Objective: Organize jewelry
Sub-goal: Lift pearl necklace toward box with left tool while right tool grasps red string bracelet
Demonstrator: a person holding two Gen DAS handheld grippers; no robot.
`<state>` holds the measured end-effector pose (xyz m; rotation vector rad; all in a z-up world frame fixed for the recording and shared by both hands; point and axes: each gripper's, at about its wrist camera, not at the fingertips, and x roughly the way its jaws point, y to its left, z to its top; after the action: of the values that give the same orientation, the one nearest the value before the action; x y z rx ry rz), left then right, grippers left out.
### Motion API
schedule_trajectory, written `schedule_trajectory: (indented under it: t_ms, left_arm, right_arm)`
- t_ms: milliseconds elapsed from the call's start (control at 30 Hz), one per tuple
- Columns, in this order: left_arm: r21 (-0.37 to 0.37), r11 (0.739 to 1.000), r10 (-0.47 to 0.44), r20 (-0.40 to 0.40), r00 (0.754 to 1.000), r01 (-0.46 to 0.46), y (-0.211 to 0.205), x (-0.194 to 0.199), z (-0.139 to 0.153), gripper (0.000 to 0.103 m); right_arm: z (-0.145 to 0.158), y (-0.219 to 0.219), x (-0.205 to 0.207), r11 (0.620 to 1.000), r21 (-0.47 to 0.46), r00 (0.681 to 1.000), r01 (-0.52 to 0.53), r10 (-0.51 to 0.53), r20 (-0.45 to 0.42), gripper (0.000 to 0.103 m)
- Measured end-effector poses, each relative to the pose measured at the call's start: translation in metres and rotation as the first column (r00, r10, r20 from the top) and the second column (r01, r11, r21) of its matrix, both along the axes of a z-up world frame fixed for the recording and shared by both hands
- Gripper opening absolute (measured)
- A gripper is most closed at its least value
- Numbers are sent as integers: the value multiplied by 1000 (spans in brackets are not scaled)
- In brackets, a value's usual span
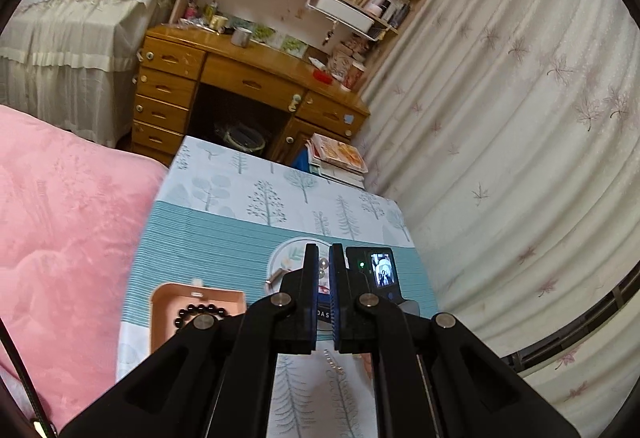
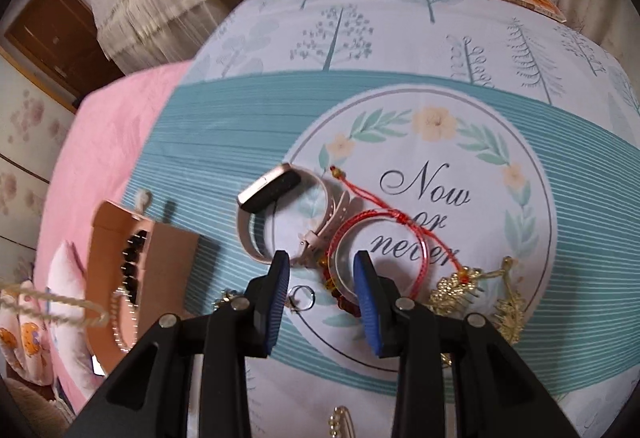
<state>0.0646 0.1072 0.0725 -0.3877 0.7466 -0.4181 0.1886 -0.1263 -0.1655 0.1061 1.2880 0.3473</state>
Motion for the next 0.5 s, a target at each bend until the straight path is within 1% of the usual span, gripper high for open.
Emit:
schedule_trajectory:
  t_ms: [67,200,367,500]
  left_arm:
    - [7,1000,10,-7,1000,-10,5,-3,-3,3]
    - [22,1000,10,-60,998,-8,12,-6,-24,3]
    - [85,996,38,-117,992,-29,16,-12,-59,3]
    - [165,984,89,-157,984,-63,17,-14,-87,3]
  right_arm:
    - [0,3,-1,1000,-6,1000,-5,5,7,33]
    - [2,9,-4,999,-50,1000,-21,22,19,33]
    - [-2,13,-8,995,-88,999,-42,42,-1,34]
    - [-2,19,-12,990,-126,998,-61,64,22,33]
